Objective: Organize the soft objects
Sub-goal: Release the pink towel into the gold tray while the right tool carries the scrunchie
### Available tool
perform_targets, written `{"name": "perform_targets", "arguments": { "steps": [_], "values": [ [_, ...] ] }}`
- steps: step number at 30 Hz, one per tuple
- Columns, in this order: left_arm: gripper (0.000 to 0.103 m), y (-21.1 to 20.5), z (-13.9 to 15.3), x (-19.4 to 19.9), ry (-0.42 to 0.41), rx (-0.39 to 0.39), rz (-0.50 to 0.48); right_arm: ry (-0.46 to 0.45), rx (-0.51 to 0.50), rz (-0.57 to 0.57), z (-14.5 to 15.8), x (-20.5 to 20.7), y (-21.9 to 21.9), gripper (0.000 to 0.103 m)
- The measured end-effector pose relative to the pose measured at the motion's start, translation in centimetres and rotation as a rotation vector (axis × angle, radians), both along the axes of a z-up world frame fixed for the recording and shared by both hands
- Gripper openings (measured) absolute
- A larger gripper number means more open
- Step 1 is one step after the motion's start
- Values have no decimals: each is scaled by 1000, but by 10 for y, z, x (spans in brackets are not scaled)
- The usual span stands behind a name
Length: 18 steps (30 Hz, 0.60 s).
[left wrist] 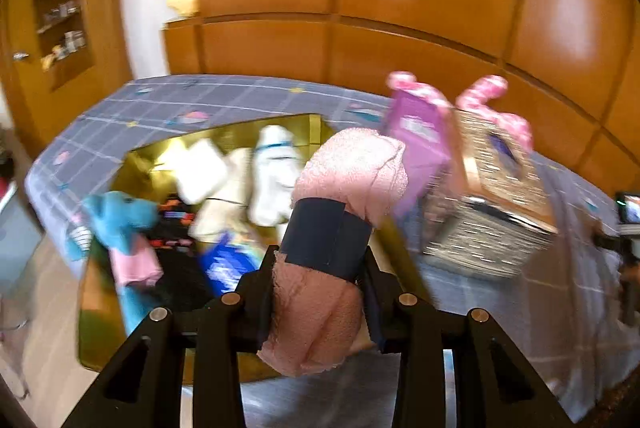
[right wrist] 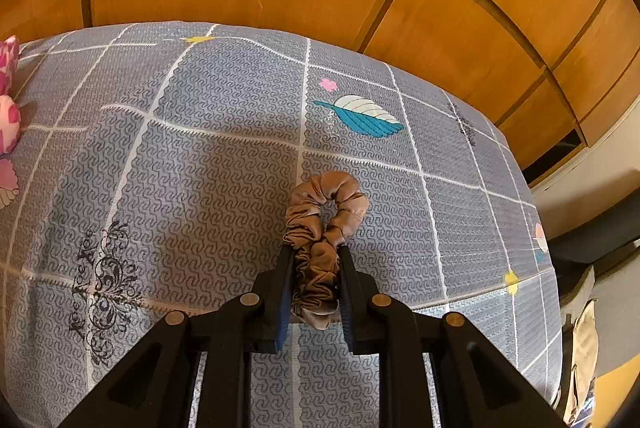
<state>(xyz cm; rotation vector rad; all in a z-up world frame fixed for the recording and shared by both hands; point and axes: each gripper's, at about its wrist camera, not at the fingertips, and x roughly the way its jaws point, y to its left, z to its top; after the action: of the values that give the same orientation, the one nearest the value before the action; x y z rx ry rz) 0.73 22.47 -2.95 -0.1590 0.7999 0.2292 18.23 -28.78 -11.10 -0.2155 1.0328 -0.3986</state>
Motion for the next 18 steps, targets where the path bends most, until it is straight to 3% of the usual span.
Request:
{"name": "perform_targets", "arguments": {
  "steps": [5, 18],
  "values": [
    [39, 29, -10, 5, 29, 25, 88, -2, -7, 3, 0, -1, 2, 19],
    [41, 57, -20, 17, 38, 41, 162, -3, -43, 19, -4, -3, 9, 19]
  ]
}}
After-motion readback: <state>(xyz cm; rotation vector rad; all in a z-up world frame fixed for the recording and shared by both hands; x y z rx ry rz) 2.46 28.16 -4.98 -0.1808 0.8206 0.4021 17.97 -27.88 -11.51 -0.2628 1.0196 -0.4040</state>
